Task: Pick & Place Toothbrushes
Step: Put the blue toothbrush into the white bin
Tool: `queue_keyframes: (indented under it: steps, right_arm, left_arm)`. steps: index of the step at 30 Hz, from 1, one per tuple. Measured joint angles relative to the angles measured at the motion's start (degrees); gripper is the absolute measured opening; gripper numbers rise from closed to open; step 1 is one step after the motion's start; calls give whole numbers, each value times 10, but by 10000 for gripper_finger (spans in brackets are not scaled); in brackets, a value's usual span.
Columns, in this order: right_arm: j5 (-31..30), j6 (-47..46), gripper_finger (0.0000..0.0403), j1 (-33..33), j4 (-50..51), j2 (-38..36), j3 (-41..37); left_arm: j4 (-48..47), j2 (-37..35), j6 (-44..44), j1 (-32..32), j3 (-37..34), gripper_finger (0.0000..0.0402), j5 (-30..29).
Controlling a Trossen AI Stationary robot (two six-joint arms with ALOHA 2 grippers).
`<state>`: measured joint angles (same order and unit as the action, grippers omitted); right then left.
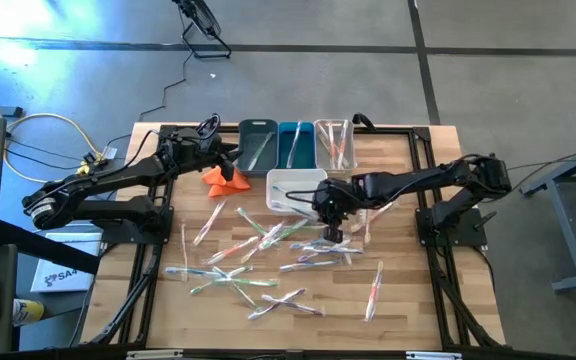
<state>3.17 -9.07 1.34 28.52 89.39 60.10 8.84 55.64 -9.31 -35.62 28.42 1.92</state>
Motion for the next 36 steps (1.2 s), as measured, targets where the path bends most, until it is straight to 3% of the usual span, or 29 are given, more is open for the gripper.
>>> queue_keyframes:
  steps: [3,19,28,36]
  right_arm:
    - [-4,-3,31,13,15,-24,0]
    - [-140,-2,31,66,49,-201,0]
    - [-200,1,31,94,49,-220,0]
    - [-198,20,31,130,4,-216,0]
  left_arm:
    - [0,0,0,0,0,133,0]
    - [4,0,-13,0,0,133,0]
    - [14,0,-13,0,0,133,0]
    - [22,0,1,0,0,133,-2]
